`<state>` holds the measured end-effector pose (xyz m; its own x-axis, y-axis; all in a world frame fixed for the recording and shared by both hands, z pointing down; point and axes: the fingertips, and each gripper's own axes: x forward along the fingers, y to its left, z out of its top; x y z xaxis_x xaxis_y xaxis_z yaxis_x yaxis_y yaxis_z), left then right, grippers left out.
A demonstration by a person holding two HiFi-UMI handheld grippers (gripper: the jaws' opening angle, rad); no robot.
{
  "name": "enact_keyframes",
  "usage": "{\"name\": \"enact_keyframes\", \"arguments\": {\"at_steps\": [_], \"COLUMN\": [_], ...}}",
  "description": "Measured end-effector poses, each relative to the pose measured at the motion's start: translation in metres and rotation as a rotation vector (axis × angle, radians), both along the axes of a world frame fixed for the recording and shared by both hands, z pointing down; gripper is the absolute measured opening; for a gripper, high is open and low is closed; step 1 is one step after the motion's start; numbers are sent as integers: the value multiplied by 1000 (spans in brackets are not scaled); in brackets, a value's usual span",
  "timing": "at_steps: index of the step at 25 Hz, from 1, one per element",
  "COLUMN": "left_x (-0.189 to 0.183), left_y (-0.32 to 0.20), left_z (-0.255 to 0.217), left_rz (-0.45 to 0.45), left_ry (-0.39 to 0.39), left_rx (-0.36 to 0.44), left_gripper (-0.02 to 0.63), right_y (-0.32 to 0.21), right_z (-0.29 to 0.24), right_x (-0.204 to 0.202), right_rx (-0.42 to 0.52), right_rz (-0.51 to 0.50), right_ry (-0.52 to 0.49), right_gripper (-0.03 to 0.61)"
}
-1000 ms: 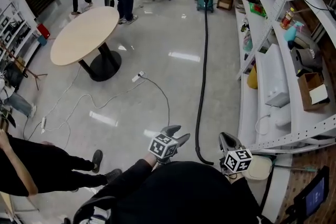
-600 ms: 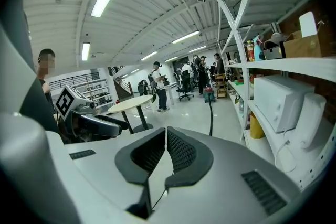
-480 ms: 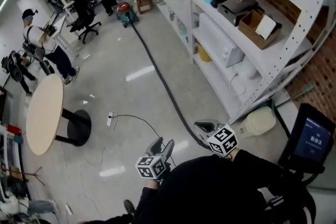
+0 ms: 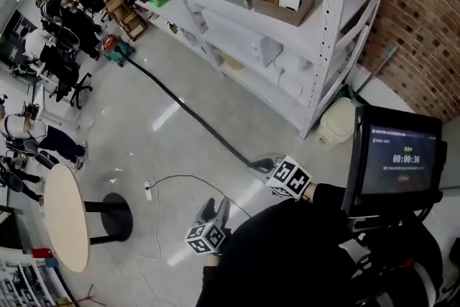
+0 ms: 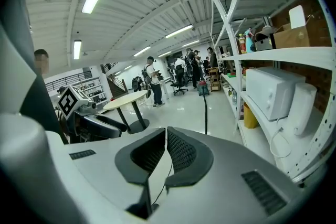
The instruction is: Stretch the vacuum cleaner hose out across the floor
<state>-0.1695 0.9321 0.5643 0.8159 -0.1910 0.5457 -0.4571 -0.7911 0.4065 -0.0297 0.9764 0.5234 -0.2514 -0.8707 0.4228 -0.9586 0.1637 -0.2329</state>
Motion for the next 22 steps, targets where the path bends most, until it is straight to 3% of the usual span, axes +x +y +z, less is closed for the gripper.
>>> {"name": "enact_keyframes", "arguments": {"at_steps": [7,19,22], "left_x": [14,17,25], "left_y": [-2,-9,-8], "left_z": [-6,5,12], "left_rz": [58,-28,41], "left_ry": [-3,-25,-59], "left_rx": [9,-25,-27], "left_gripper": [252,252,252], "right_y": [-1,-13,-1], "right_z": [-4,9,17], "right_x": [4,17,22], "right_rx": [2,-9,-12], "right_rz": [35,-18,48], "right_ry": [-2,-33,-65], "right_gripper": [25,25,25]}}
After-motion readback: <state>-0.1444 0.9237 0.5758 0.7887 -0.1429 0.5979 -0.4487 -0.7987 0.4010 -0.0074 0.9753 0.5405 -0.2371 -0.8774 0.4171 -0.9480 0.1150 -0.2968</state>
